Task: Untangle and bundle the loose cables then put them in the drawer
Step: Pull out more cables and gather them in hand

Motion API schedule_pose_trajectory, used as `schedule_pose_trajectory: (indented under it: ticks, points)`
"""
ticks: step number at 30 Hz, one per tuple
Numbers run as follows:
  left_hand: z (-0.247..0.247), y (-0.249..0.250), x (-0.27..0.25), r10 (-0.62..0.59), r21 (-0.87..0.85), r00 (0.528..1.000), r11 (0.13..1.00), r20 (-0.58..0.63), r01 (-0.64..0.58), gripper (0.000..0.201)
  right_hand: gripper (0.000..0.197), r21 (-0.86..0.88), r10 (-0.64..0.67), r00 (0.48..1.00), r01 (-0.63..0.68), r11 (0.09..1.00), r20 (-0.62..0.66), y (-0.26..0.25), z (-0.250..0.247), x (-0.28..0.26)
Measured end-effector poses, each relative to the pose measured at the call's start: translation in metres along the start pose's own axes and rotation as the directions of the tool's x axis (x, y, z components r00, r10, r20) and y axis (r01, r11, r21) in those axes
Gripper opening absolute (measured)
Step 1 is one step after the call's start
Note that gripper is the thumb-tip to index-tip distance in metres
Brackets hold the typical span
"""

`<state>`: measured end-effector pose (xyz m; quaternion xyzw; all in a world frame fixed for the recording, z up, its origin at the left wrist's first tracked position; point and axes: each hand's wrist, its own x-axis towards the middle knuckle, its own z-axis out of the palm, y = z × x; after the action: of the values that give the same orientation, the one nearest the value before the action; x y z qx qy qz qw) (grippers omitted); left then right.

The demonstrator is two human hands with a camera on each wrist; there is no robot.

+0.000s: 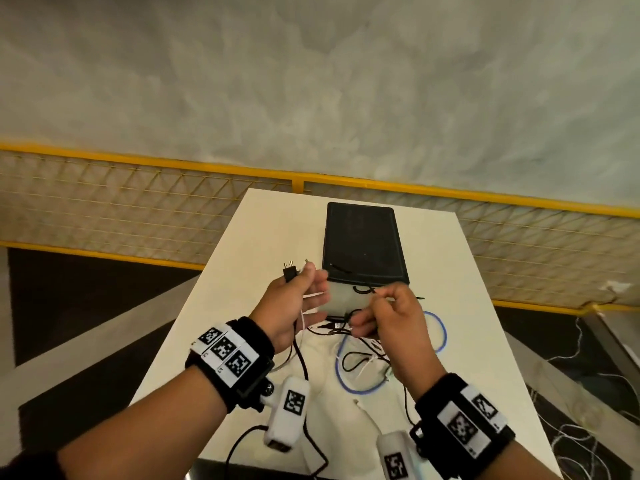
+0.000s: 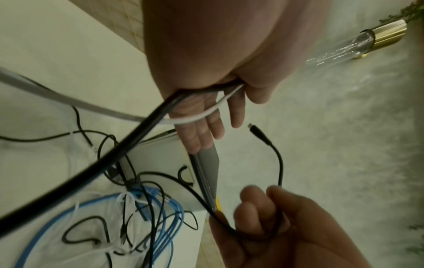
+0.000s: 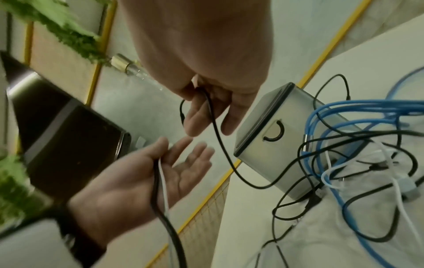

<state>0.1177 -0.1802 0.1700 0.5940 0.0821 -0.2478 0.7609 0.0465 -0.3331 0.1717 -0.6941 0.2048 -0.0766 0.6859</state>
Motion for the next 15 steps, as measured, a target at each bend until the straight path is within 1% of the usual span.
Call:
schedule_pose_trajectory:
  ticks: [3, 6, 8, 10, 12, 13, 15]
  points:
    - [0.018, -0.004, -0.004, -0.023, -0.064, 0.995, 0.998, 0.092, 0.028, 0.044, 0.007, -0.071, -0.087, 0.996, 0.087, 0.994, 0.014, 0.002, 0.003, -0.009]
    - [0.033, -0.007, -0.010, 0.003, -0.078, 0.978, 0.997, 0.207, 0.013, 0.045, 0.013, -0.219, -0.124, 0.984, 0.150, 0.964, 0.127, 0.007, 0.011, -0.017]
    - [0.038, -0.012, -0.012, 0.022, -0.093, 0.964, 0.996, 0.267, 0.003, 0.044, 0.016, -0.295, -0.138, 0.974, 0.187, 0.937, 0.177, 0.013, 0.011, -0.021]
    - [0.039, -0.015, -0.013, 0.049, -0.106, 0.956, 0.994, 0.289, -0.019, 0.041, 0.016, -0.326, -0.160, 0.968, 0.216, 0.920, 0.192, 0.016, 0.009, -0.023]
    - [0.039, -0.017, -0.012, 0.070, -0.121, 0.957, 0.992, 0.281, -0.037, 0.036, 0.017, -0.333, -0.181, 0.963, 0.240, 0.912, 0.199, 0.021, 0.006, -0.021]
    - [0.039, -0.017, -0.011, 0.083, -0.144, 0.959, 0.989, 0.271, -0.044, 0.035, 0.016, -0.360, -0.199, 0.961, 0.257, 0.897, 0.191, 0.026, 0.002, -0.018]
    - [0.036, -0.015, -0.008, 0.108, -0.207, 0.962, 0.977, 0.250, -0.056, 0.036, 0.009, -0.482, -0.233, 0.962, 0.272, 0.833, 0.140, 0.037, -0.005, -0.010]
